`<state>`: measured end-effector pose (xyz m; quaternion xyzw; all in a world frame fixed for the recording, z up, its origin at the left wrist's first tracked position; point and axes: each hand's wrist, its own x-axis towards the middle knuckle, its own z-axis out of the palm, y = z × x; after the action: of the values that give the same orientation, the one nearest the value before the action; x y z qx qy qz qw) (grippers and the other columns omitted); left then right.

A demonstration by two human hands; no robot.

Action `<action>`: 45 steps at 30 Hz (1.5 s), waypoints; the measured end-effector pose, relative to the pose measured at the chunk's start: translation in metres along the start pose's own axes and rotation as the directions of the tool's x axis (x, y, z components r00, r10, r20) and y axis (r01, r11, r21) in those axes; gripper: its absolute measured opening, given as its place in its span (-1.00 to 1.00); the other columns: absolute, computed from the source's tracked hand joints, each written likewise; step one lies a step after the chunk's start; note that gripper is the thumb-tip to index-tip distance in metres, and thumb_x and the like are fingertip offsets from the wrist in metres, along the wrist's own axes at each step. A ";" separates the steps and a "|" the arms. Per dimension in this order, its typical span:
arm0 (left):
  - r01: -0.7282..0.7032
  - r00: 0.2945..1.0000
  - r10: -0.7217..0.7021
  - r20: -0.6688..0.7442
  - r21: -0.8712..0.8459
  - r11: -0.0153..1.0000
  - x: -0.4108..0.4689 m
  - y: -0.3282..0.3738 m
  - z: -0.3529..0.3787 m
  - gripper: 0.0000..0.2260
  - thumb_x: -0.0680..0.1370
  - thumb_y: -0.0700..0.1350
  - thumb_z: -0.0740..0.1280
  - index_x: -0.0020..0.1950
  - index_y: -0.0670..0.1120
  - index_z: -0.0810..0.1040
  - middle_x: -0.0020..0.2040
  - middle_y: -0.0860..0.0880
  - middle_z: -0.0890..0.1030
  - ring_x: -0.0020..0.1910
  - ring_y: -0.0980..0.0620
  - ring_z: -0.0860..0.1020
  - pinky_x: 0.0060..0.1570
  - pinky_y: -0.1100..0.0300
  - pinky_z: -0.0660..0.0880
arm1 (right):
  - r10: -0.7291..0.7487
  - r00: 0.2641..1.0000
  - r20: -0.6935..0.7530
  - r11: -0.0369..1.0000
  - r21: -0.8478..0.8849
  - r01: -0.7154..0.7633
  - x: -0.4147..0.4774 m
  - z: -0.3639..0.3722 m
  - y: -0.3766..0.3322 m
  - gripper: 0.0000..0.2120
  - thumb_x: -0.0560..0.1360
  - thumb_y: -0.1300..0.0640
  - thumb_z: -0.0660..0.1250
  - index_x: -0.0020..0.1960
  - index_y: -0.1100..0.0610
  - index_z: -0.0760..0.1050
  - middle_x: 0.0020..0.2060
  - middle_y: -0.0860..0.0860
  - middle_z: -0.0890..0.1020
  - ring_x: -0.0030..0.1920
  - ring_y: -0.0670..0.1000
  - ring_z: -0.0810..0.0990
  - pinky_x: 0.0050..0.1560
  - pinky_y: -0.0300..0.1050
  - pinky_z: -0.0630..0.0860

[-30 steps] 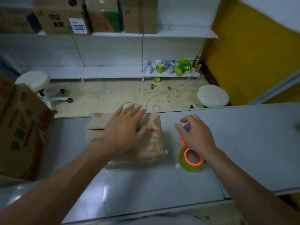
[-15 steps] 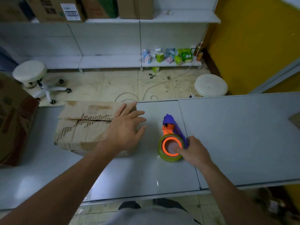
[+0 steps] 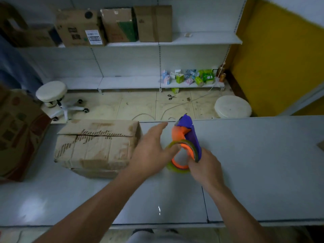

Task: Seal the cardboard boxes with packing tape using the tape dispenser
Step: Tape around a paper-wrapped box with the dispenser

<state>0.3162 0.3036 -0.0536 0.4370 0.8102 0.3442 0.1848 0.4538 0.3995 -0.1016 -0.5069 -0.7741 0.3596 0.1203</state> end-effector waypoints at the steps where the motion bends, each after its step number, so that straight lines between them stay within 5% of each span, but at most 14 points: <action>1: 0.156 0.986 -0.142 0.091 -0.170 0.973 0.000 0.004 0.007 -0.22 0.43 0.14 0.47 0.56 0.05 0.19 0.50 0.08 0.30 0.45 0.07 0.32 0.43 0.02 0.31 | -0.035 0.999 -0.020 0.998 0.049 0.036 -0.003 -0.007 -0.005 -0.96 0.50 0.04 0.32 -0.08 -0.02 0.48 -0.23 -0.08 0.52 -0.29 -0.06 0.45 -0.34 -0.21 0.32; 4: 0.428 0.903 -0.360 0.235 -0.407 0.807 0.004 0.008 0.019 -0.12 0.29 0.11 0.52 0.53 0.03 0.20 0.38 -0.02 0.46 0.30 -0.02 0.50 0.30 -0.05 0.46 | -0.092 0.994 -0.062 0.975 0.198 0.102 -0.010 -0.016 -0.016 -0.87 0.51 0.01 0.34 0.05 -0.05 0.50 -0.21 -0.13 0.56 -0.20 -0.06 0.53 -0.22 -0.20 0.41; 7: 0.436 0.897 -0.397 0.195 -0.534 0.724 0.008 0.007 0.021 -0.66 0.48 -0.17 0.43 0.24 -0.10 0.50 0.00 -0.09 0.66 -0.15 0.04 0.66 -0.05 0.10 0.59 | -0.122 0.989 0.081 0.904 0.421 0.077 -0.014 -0.018 -0.017 -0.84 0.51 -0.06 0.36 0.07 -0.10 0.51 -0.14 -0.17 0.63 -0.13 -0.23 0.59 -0.18 -0.37 0.44; 9: 0.429 0.897 -0.411 0.163 -0.547 0.719 0.008 0.004 0.017 -0.81 0.49 -0.28 0.35 0.09 -0.14 0.57 -0.14 -0.11 0.63 -0.29 0.04 0.60 -0.19 0.14 0.51 | -0.145 0.962 0.229 0.726 0.685 -0.054 -0.013 -0.019 -0.012 -0.63 0.48 -0.24 0.31 0.19 -0.08 0.53 -0.02 -0.12 0.67 0.00 -0.20 0.61 0.03 -0.25 0.48; 12: 0.446 0.885 -0.430 0.179 -0.588 0.675 0.004 0.002 0.009 -0.81 0.35 -0.23 0.39 -0.04 -0.11 0.62 -0.19 -0.13 0.61 -0.22 -0.04 0.57 -0.09 0.03 0.49 | -0.109 0.913 0.394 0.385 0.863 -0.327 -0.005 -0.022 -0.003 -0.33 0.40 -0.35 0.17 0.20 0.17 0.55 -0.02 0.08 0.67 0.04 0.02 0.61 0.14 -0.06 0.47; 16: 0.442 0.895 -0.388 0.221 -0.571 0.692 -0.003 0.006 0.007 -0.71 0.24 -0.16 0.33 -0.06 -0.13 0.59 -0.20 -0.10 0.64 -0.18 -0.02 0.58 -0.03 0.05 0.52 | -0.213 0.810 0.546 0.087 0.836 -0.541 0.000 -0.019 -0.012 -0.31 0.19 -0.36 0.43 -0.03 0.25 0.65 -0.20 0.15 0.68 -0.20 0.07 0.67 -0.14 -0.10 0.62; 22: 0.367 0.927 -0.270 0.259 -0.490 0.791 -0.013 0.001 -0.006 -0.63 0.22 -0.19 0.26 0.01 -0.14 0.54 -0.12 -0.04 0.62 -0.07 0.08 0.57 -0.04 0.16 0.47 | -0.410 0.688 0.599 -0.079 0.728 -0.681 -0.006 0.004 -0.019 -0.37 -0.03 -0.21 0.66 -0.19 0.24 0.68 -0.41 0.13 0.64 -0.40 0.04 0.62 -0.27 -0.14 0.61; 26: 0.341 0.936 -0.255 0.243 -0.448 0.826 -0.021 0.000 -0.023 -0.71 0.25 -0.19 0.24 -0.05 -0.04 0.53 -0.28 0.16 0.61 -0.24 0.27 0.55 -0.18 0.35 0.46 | -0.465 0.687 0.559 -0.073 0.749 -0.659 -0.012 0.015 -0.029 -0.37 -0.08 -0.21 0.68 -0.20 0.20 0.70 -0.42 0.10 0.65 -0.41 0.02 0.64 -0.28 -0.11 0.62; 29: 0.352 0.932 -0.280 0.232 -0.391 0.850 -0.020 -0.002 -0.038 -0.66 0.27 -0.16 0.27 0.03 0.01 0.52 -0.14 0.04 0.61 -0.21 0.30 0.55 -0.14 0.37 0.47 | -0.491 0.691 0.531 -0.008 0.790 -0.613 -0.012 0.018 -0.043 -0.42 -0.07 -0.26 0.66 -0.23 0.12 0.71 -0.43 0.03 0.65 -0.46 -0.05 0.61 -0.23 -0.16 0.59; 32: 0.380 0.899 -0.238 0.368 -0.384 0.841 -0.020 -0.007 -0.065 -0.33 0.32 -0.11 0.40 0.41 0.14 0.33 0.29 0.07 0.53 0.23 0.23 0.50 0.19 0.33 0.45 | -0.446 0.736 0.509 0.041 0.833 -0.552 -0.008 0.023 -0.056 -0.45 -0.05 -0.31 0.63 -0.36 0.11 0.62 -0.59 0.03 0.47 -0.57 -0.06 0.45 -0.45 -0.23 0.45; 34: 0.336 0.923 -0.190 0.334 -0.461 0.821 -0.019 -0.007 -0.087 -0.25 0.34 -0.07 0.43 0.50 0.16 0.26 0.41 0.18 0.41 0.37 0.25 0.39 0.31 0.27 0.38 | -0.410 0.766 0.495 0.115 0.861 -0.495 -0.007 0.028 -0.062 -0.44 -0.02 -0.35 0.60 -0.35 0.11 0.60 -0.58 0.06 0.47 -0.56 -0.03 0.45 -0.47 -0.21 0.45; 38: 0.230 0.973 -0.203 0.108 -0.464 0.855 -0.012 0.010 -0.103 -0.53 0.41 -0.08 0.44 0.31 -0.01 0.51 0.24 0.03 0.60 0.20 0.15 0.57 0.17 0.23 0.51 | -0.371 0.812 0.450 0.244 0.891 -0.382 -0.012 0.035 -0.079 -0.34 0.08 -0.38 0.53 -0.20 0.19 0.55 -0.48 0.06 0.56 -0.49 -0.01 0.52 -0.43 -0.18 0.48; 41: 0.228 0.968 -0.248 0.021 -0.478 0.849 -0.007 0.018 -0.101 -0.73 0.49 -0.28 0.42 0.18 -0.18 0.57 0.10 -0.15 0.66 -0.02 0.07 0.64 0.03 0.23 0.55 | -0.377 0.826 0.419 0.299 0.899 -0.319 -0.019 0.039 -0.092 -0.52 0.30 -0.25 0.37 -0.16 0.19 0.53 -0.43 0.00 0.62 -0.43 -0.08 0.58 -0.35 -0.19 0.49; 45: 0.227 0.956 -0.278 -0.099 -0.351 0.908 -0.002 0.011 -0.103 -0.87 0.47 -0.25 0.39 0.00 -0.11 0.63 -0.11 -0.06 0.70 -0.17 0.09 0.64 -0.02 0.06 0.59 | -0.393 0.825 0.405 0.317 0.902 -0.292 -0.025 0.046 -0.100 -0.35 0.00 -0.41 0.54 -0.19 0.10 0.62 -0.38 0.00 0.65 -0.39 -0.09 0.61 -0.36 -0.22 0.54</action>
<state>0.2620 0.2656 0.0261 0.2637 0.8007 0.4818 0.2393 0.3697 0.3351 -0.0622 -0.1818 -0.4280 0.8685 0.1714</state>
